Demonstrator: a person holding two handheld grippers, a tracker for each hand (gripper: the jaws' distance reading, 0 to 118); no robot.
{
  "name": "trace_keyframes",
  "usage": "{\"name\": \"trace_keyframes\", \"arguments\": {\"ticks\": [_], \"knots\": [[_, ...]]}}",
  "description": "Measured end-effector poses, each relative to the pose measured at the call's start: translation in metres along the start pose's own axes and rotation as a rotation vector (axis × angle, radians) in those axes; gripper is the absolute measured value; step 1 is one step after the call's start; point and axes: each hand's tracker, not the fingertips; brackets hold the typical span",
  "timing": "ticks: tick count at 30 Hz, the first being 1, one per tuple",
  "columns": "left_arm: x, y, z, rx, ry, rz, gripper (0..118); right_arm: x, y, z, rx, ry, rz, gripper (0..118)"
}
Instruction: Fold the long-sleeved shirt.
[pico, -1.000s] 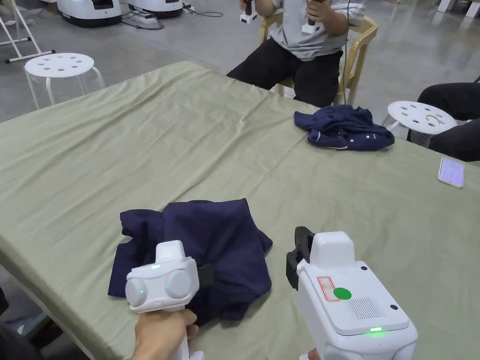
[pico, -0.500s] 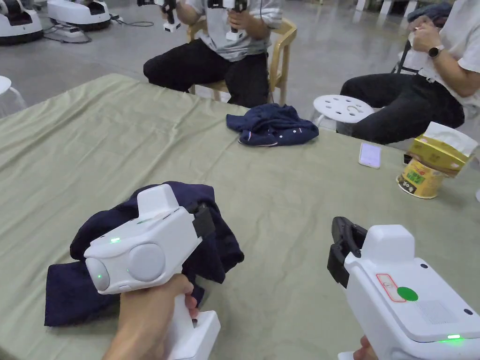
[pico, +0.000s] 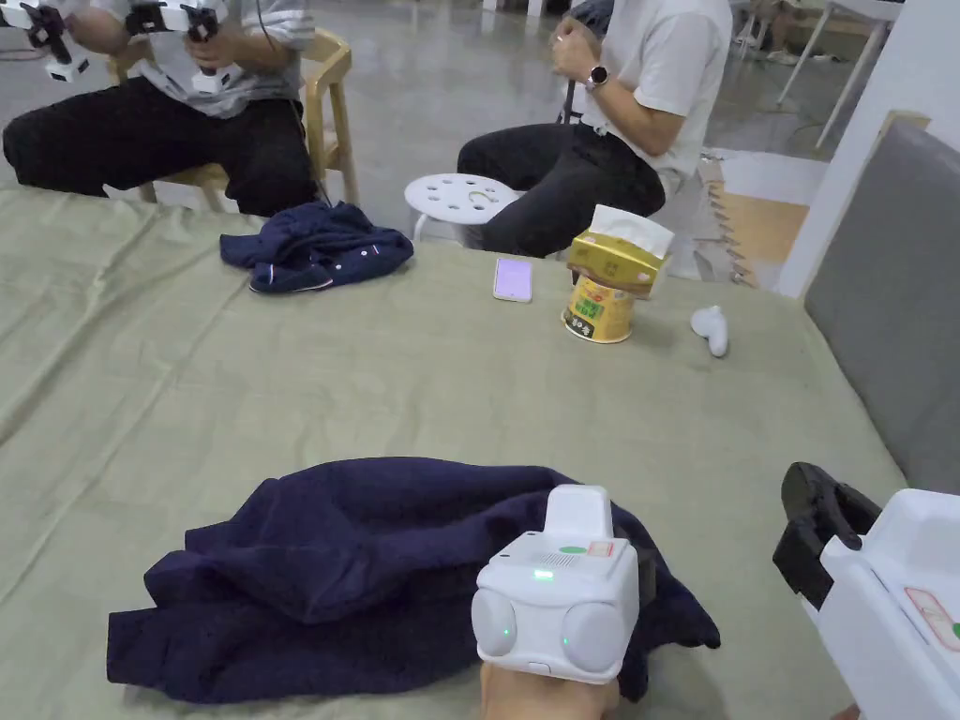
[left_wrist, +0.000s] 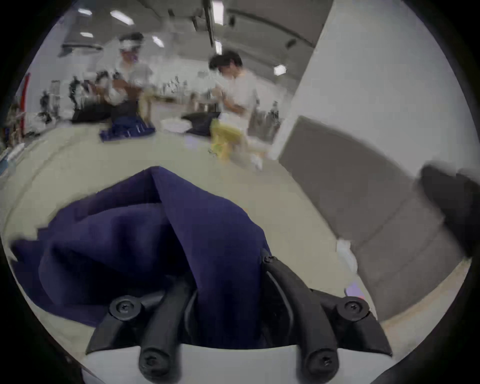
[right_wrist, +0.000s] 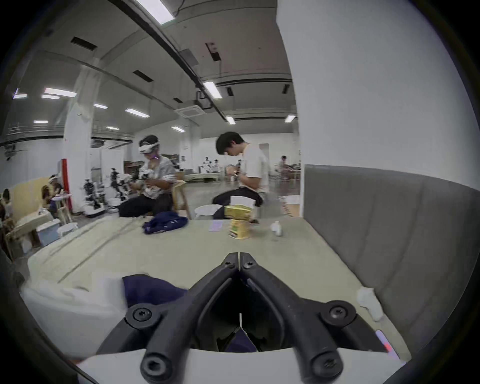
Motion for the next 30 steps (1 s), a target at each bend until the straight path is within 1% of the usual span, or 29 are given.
{"name": "trace_keyframes", "arguments": {"ticks": [1,2,3,4,5,6,7,8,9,11,15,16,19,20,21,22,23,24,25,26,27,28,30], "knots": [[0.001,-0.015,-0.021,-0.068,-0.003,0.025,27,0.006,-0.005,0.003,-0.011,-0.013,-0.005,0],[0.001,-0.032,-0.043,-0.192,0.014,0.021,30,0.011,-0.010,0.006,-0.026,-0.033,-0.014,0],[-0.001,-0.046,-0.053,-0.274,0.019,0.020,36,0.015,-0.014,0.009,-0.036,-0.039,-0.018,0],[-0.004,-0.059,-0.058,-0.283,0.041,0.027,50,0.018,-0.018,0.012,-0.038,-0.042,-0.019,0],[-0.004,-0.068,-0.062,-0.292,0.060,-0.003,75,0.019,-0.024,0.014,-0.045,-0.046,-0.020,0],[-0.003,-0.073,-0.059,-0.280,0.057,-0.057,91,0.019,-0.027,0.015,-0.058,-0.047,-0.019,0],[0.000,-0.075,-0.050,-0.260,0.045,-0.091,103,0.019,-0.031,0.014,-0.069,-0.047,-0.018,0],[0.002,-0.075,-0.045,-0.284,0.025,-0.140,109,0.018,-0.034,0.013,-0.072,-0.050,-0.022,0],[0.002,-0.072,-0.036,-0.292,-0.004,-0.169,108,0.017,-0.036,0.012,-0.076,-0.049,-0.036,0],[-0.002,-0.060,0.003,-0.175,-0.032,-0.174,108,0.012,-0.038,0.009,-0.078,-0.038,-0.057,0],[-0.033,-0.033,0.074,0.000,-0.038,-0.182,108,-0.006,-0.034,0.006,-0.062,-0.017,-0.039,0],[-0.046,-0.026,0.093,0.056,-0.032,-0.176,108,-0.010,-0.033,0.005,-0.061,-0.006,-0.040,0],[-0.088,-0.009,0.133,0.149,0.068,-0.162,109,-0.022,-0.035,0.003,-0.057,0.019,-0.048,0],[-0.104,-0.005,0.140,0.159,0.150,-0.156,107,-0.026,-0.038,0.003,-0.060,0.030,-0.050,0],[-0.118,-0.003,0.147,0.165,0.212,-0.142,100,-0.029,-0.041,0.002,-0.065,0.036,-0.052,0],[-0.137,-0.004,0.151,0.201,0.243,-0.108,81,-0.033,-0.045,0.002,-0.074,0.042,-0.053,0],[-0.156,-0.002,0.151,0.211,0.285,-0.076,34,-0.036,-0.050,0.002,-0.087,0.049,-0.052,0],[-0.171,-0.002,0.150,0.197,0.350,-0.061,7,-0.038,-0.054,0.001,-0.106,0.048,-0.053,0],[-0.185,-0.002,0.149,0.183,0.419,-0.066,9,-0.039,-0.059,0.001,-0.138,0.037,-0.050,0],[-0.200,-0.002,0.151,0.169,0.410,-0.053,5,-0.038,-0.064,0.002,-0.174,0.037,-0.036,0],[-0.211,-0.002,0.154,0.183,0.400,-0.044,4,-0.035,-0.068,0.003,-0.176,0.043,-0.042,0],[-0.219,-0.002,0.156,0.187,0.402,-0.040,4,-0.030,-0.073,0.004,-0.201,0.039,-0.060,10],[-0.231,0.000,0.158,0.182,0.427,-0.037,4,-0.019,-0.083,0.002,-0.276,0.031,-0.098,77]]}}
